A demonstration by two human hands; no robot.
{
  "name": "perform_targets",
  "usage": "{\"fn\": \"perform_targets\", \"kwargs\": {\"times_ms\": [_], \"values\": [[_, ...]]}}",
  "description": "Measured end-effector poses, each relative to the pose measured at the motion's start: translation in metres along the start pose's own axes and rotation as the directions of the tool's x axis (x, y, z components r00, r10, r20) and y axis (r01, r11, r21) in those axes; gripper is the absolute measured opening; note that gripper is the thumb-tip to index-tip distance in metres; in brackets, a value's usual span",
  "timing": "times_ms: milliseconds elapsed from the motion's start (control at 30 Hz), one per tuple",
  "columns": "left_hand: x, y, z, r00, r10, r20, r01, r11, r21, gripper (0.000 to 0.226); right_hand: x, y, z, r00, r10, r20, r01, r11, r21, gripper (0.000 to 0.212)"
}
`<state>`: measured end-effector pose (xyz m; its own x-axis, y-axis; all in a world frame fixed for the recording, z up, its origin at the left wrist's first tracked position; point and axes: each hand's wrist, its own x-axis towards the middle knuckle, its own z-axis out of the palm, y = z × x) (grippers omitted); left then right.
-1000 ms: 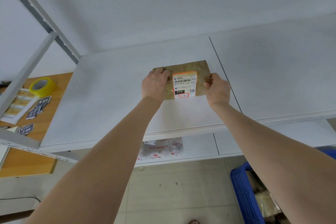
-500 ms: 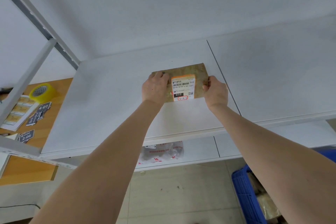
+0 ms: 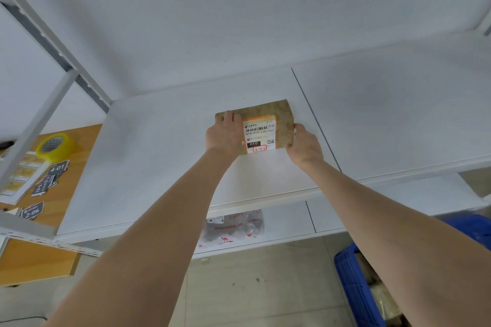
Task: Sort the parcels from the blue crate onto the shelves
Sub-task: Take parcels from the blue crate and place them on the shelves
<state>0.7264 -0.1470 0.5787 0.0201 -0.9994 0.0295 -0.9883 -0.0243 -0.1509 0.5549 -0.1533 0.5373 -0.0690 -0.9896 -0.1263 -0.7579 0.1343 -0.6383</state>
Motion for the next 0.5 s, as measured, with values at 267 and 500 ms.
{"fn": "perform_targets", "kwargs": {"times_ms": [267,500], "values": [[-0.007,-0.001,-0.011,0.998,0.005,0.055,-0.003,0.999,-0.038,0.05,-0.026,0.003,-0.015,0.998,0.013,0.057,-0.01,0.998,-0.058,0.05],[-0.036,0.031,-0.018,0.983,0.163,-0.085,-0.17,0.983,-0.075,0.04,-0.054,0.014,-0.033,1.0,-0.013,0.021,0.014,0.997,-0.077,0.057]]}}
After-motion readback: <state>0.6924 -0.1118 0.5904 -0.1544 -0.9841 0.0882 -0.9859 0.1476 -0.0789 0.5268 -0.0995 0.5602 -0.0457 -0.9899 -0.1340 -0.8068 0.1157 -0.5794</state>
